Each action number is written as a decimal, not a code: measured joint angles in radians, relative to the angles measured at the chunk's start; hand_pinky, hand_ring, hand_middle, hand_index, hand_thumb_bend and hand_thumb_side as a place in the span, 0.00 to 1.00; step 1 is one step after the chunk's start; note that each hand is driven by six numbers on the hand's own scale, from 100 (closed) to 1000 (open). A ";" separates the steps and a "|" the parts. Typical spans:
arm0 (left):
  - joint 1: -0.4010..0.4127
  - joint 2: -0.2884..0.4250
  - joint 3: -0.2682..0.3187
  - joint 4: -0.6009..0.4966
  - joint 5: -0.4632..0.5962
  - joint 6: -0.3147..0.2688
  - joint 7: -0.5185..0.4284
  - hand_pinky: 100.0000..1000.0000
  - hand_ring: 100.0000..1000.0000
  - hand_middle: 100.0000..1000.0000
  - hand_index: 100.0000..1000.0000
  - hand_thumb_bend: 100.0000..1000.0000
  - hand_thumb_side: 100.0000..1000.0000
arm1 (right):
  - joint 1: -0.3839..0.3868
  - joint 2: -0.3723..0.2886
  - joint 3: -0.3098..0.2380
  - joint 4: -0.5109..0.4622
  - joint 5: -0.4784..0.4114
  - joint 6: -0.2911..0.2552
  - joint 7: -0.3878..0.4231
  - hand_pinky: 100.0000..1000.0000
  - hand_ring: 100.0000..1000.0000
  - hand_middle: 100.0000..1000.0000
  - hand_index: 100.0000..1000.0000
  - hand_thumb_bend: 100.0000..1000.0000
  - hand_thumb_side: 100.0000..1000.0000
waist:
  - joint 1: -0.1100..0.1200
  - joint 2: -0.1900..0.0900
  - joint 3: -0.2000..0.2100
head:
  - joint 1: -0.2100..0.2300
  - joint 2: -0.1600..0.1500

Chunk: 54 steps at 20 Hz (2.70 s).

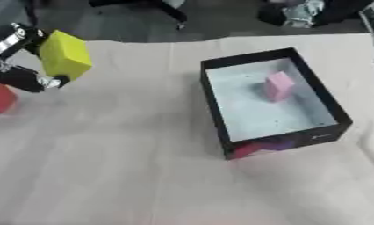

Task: Pick up the objects with one hand, pass them to the other hand, and then place them into the box on the other side of the table.

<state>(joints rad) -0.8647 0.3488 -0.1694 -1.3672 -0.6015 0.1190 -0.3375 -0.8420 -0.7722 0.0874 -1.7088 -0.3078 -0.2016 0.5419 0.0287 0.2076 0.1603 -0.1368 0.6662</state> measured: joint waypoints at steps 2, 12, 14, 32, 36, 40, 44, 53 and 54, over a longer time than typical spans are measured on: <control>0.016 -0.019 -0.013 -0.039 0.031 0.015 0.032 0.70 0.49 0.43 0.43 0.00 0.00 | -0.035 0.033 0.020 0.016 0.022 -0.009 0.028 0.96 1.00 0.79 0.99 0.47 0.11 | -0.001 0.000 -0.001 | -0.001 0.000; 0.075 -0.094 -0.068 -0.121 0.181 0.010 0.183 0.70 0.48 0.43 0.43 0.00 0.00 | -0.105 0.129 0.105 0.061 0.112 -0.080 0.138 0.95 1.00 0.82 0.98 0.46 0.08 | -0.003 -0.001 -0.006 | -0.008 0.001; 0.081 -0.108 -0.081 -0.130 0.190 -0.004 0.209 0.70 0.48 0.43 0.43 0.00 0.00 | -0.109 0.149 0.116 0.076 0.143 -0.101 0.169 0.95 1.00 0.81 0.99 0.46 0.08 | -0.003 -0.001 -0.006 | -0.008 0.001; 0.112 -0.202 -0.145 -0.178 0.029 -0.023 0.294 0.65 0.45 0.41 0.42 0.00 0.00 | -0.144 0.285 0.186 0.126 0.295 -0.111 0.177 0.94 1.00 0.76 0.98 0.37 0.00 | -0.003 -0.001 0.013 | -0.042 0.001; 0.116 -0.210 -0.153 -0.190 -0.040 -0.001 0.301 0.64 0.45 0.41 0.42 0.00 0.00 | -0.144 0.295 0.190 0.126 0.319 -0.079 0.140 0.92 1.00 0.76 0.96 0.34 0.00 | -0.003 -0.001 0.018 | -0.049 0.001; 0.123 -0.229 -0.161 -0.207 -0.106 0.044 0.303 0.64 0.45 0.41 0.42 0.00 0.00 | -0.143 0.303 0.199 0.120 0.356 -0.064 0.103 0.92 1.00 0.76 0.96 0.35 0.00 | -0.003 -0.001 0.019 | -0.052 0.000; 0.127 -0.246 -0.168 -0.226 -0.146 0.068 0.295 0.64 0.45 0.41 0.42 0.00 0.00 | -0.142 0.311 0.209 0.114 0.388 -0.068 0.091 0.92 1.00 0.76 0.96 0.35 0.00 | -0.003 -0.001 0.022 | -0.055 0.000; 0.127 -0.255 -0.173 -0.246 -0.141 0.092 0.292 0.64 0.44 0.40 0.42 0.00 0.00 | -0.134 0.328 0.220 0.123 0.441 -0.095 0.095 0.92 1.00 0.76 0.97 0.37 0.00 | -0.003 -0.001 0.025 | -0.061 -0.001; 0.127 -0.255 -0.173 -0.249 -0.138 0.094 0.292 0.64 0.44 0.40 0.42 0.00 0.00 | -0.133 0.328 0.220 0.126 0.446 -0.099 0.094 0.92 1.00 0.76 0.97 0.37 0.00 | -0.003 -0.001 0.025 | -0.061 -0.001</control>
<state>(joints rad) -0.7382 0.0940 -0.3427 -1.6162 -0.7399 0.2129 -0.0451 -0.9751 -0.4441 0.3077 -1.5828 0.1381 -0.3004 0.6362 0.0256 0.2067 0.1857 -0.1977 0.6656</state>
